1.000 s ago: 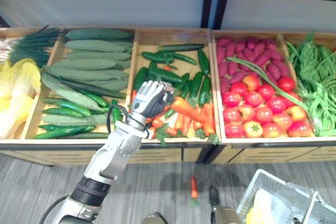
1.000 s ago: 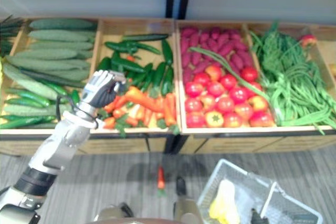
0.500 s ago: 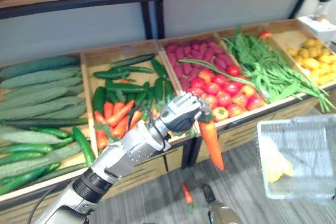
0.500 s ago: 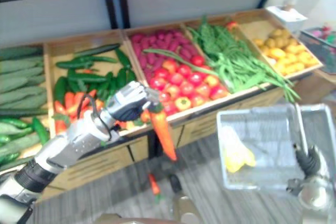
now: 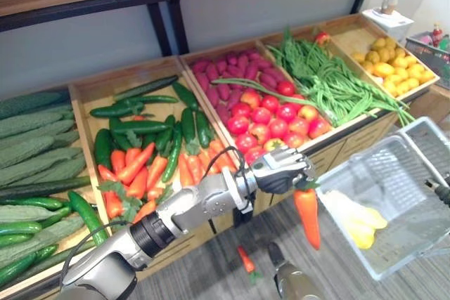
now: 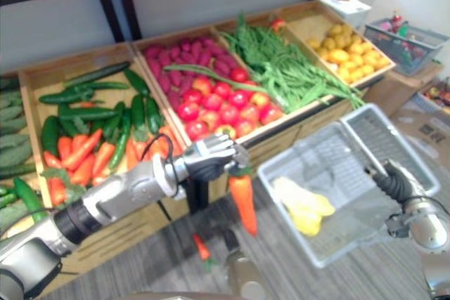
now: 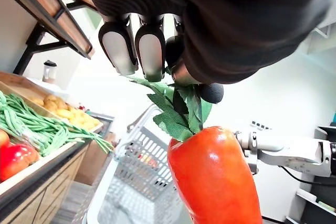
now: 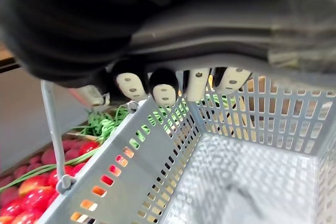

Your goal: Pick vegetable in the basket

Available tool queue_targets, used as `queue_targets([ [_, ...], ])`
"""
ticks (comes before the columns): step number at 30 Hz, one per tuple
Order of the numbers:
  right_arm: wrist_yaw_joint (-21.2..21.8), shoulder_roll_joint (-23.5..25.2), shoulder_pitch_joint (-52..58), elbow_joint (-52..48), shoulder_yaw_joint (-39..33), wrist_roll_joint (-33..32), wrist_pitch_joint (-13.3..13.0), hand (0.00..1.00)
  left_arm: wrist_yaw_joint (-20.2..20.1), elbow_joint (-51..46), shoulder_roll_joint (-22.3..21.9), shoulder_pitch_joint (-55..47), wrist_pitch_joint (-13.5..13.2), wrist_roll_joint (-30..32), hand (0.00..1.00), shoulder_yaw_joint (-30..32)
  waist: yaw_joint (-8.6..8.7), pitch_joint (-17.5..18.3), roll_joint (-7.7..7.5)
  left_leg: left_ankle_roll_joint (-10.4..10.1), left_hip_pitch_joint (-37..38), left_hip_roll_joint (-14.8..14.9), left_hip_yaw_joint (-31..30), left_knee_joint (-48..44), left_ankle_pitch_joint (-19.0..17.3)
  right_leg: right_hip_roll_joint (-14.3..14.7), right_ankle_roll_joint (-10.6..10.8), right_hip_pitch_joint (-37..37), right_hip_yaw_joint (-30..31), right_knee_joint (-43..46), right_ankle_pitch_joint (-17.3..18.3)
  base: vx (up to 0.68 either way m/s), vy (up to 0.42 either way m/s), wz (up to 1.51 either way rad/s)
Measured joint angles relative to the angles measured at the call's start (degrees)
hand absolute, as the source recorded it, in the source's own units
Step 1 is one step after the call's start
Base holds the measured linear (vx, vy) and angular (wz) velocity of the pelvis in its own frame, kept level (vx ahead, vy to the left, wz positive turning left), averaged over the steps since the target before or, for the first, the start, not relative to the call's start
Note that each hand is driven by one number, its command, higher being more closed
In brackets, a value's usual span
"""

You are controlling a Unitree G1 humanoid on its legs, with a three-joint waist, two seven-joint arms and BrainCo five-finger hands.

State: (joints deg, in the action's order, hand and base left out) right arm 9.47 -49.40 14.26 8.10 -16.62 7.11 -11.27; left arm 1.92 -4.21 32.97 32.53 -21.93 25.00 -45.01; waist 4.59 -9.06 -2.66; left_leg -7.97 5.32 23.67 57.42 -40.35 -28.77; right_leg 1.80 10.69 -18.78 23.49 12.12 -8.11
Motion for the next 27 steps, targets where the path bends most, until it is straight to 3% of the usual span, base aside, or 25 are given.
queue_targets([
  [3, 2.17, -2.07, 0.63, -1.53, 2.27, -2.86, -1.48, 1.0, -0.67, 1.52, -2.26, 0.41, 0.2, 0.0, 1.0, -0.27, 0.21, -0.29, 0.06, -0.03, 0.01, -0.03, 0.27, 0.0, -0.03, 0.07, -0.29, -0.19, 0.25, -0.02, 0.17, 0.04, 0.036, -0.04],
  [9, 2.33, -6.35, -1.71, -3.3, 5.77, -3.1, -1.56, 1.0, -1.09, 2.11, -3.64, 1.51, 0.15, -0.12, 1.0, -1.59, 0.26, -0.34, 0.57, -0.19, 0.01, 0.18, 1.92, 0.02, -0.1, 0.79, -0.31, -1.12, 1.39, -0.47, 0.12, 0.05, 0.03, -0.11],
  [15, 2.31, -6.45, -4.27, -5.61, 5.96, -3.65, -1.55, 1.0, -1.2, 2.36, -3.98, 1.5, 0.14, -0.12, 1.0, -2.34, 0.76, -0.31, 0.9, -0.7, 0.59, 1.39, 3.47, -0.16, -0.25, 2.09, -0.04, -1.11, 1.85, -1.28, -0.28, 0.07, 0.03, -0.11],
  [19, 2.32, -6.46, -4.84, -10.38, 6.25, -7.95, -1.71, 1.0, -1.34, 2.36, -4.25, 1.5, 0.13, -0.12, 1.0, -2.36, 1.57, -0.46, 1.6, -0.58, 0.89, 1.62, 4.13, 0.04, -0.08, 2.46, -0.03, -1.11, 2.09, -1.61, -0.3, 0.06, 0.04, -0.06],
  [27, 4.69, -6.45, -7.59, -16.27, 14.03, -11.57, -3.33, 1.0, -2.19, 2.46, -6.54, 1.51, 0.13, -0.13, 1.0, -2.58, 1.67, -0.44, 1.86, -0.72, 1.26, 0.88, 4.95, 1.07, 0.01, 2.4, 0.06, -1.12, 2.75, -2.25, -0.36, 0.04, 0.047, -0.03],
])
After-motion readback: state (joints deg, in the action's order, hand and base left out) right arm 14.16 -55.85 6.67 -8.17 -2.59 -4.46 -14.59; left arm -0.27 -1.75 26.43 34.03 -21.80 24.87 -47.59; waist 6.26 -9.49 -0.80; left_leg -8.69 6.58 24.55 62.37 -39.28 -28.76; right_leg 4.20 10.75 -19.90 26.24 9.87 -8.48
